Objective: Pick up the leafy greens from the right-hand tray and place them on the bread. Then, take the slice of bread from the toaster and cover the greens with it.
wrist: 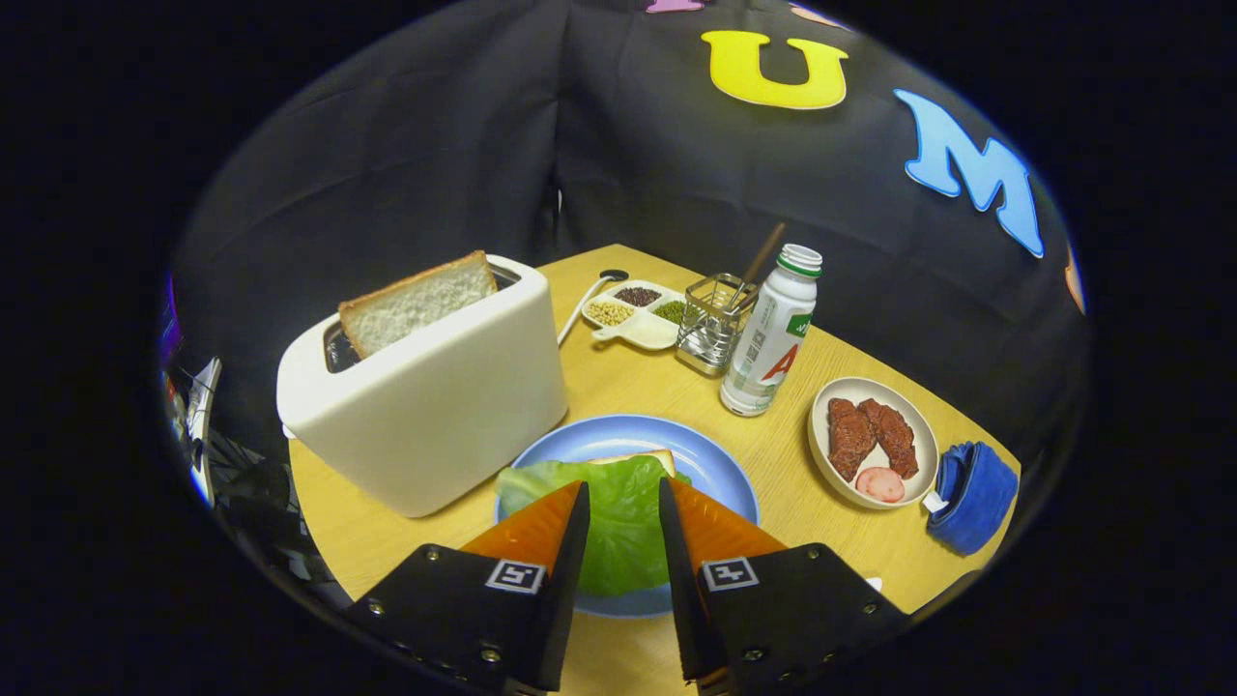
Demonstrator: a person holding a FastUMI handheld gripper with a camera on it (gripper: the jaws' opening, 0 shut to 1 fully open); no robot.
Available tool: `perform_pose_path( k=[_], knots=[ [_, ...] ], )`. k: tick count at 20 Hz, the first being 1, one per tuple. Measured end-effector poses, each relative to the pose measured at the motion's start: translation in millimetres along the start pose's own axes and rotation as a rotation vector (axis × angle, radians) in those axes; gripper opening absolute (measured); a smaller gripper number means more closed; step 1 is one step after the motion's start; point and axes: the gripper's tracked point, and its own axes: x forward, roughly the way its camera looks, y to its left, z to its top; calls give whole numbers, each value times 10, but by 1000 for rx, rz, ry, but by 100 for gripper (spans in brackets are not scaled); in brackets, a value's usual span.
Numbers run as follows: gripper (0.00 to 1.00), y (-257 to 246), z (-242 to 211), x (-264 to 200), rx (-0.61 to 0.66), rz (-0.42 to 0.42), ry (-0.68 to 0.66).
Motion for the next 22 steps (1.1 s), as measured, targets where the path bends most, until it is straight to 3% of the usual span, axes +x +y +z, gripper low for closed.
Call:
perform_pose_path(
  k=[3,12,22],
  knots=[
    [45,107,95,-172,-8,-79,-129],
    [45,713,321,-437,89,-140,-363],
    [45,1366,649,-292,105,-96,-433]
  ],
)
